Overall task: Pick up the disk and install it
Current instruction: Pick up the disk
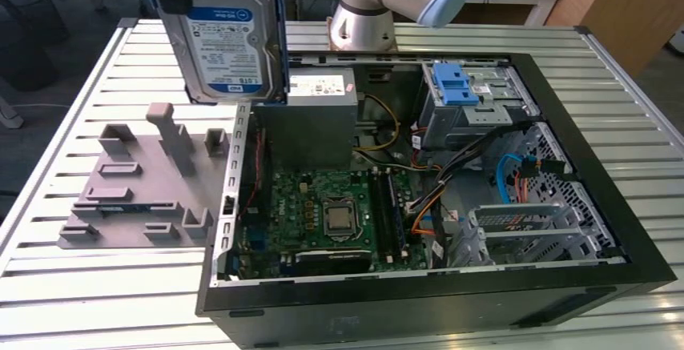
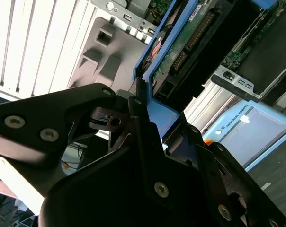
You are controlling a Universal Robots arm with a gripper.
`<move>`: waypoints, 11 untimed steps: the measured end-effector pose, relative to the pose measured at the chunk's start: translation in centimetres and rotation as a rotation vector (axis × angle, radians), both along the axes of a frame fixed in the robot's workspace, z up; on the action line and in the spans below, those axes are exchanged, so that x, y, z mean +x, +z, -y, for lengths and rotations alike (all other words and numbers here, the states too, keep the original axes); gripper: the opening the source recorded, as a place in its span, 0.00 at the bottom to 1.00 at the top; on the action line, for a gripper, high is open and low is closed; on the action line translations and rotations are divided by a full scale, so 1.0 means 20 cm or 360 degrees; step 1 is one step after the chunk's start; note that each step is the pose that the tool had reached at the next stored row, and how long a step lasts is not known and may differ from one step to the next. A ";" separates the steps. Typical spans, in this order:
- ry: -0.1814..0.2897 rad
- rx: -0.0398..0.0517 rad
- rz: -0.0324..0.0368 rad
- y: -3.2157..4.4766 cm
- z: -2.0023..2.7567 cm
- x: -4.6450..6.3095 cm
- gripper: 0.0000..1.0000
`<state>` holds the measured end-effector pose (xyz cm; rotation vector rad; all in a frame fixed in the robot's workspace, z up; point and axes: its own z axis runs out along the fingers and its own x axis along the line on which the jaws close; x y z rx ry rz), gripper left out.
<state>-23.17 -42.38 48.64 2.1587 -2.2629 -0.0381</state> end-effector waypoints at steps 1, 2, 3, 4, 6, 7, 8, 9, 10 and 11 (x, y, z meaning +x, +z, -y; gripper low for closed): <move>0.0000 0.0000 0.0000 0.000 0.004 0.00 0.36; 0.0000 0.0000 0.0000 0.000 0.008 0.01 0.36; 0.0000 0.0000 0.0000 0.000 0.011 0.02 0.36; -0.0001 0.0000 0.0000 0.000 0.014 0.03 0.36; -0.0001 0.0000 0.0000 0.000 0.018 0.05 0.36; -0.0001 0.0000 0.0000 0.000 0.019 0.06 0.36; -0.0001 0.0000 0.0000 -0.001 0.021 0.07 0.36; -0.0001 0.0000 0.0000 -0.001 0.024 0.08 0.36; -0.0001 0.0000 0.0000 -0.001 0.027 0.09 0.36; -0.0001 0.0000 0.0000 -0.002 0.031 0.10 0.36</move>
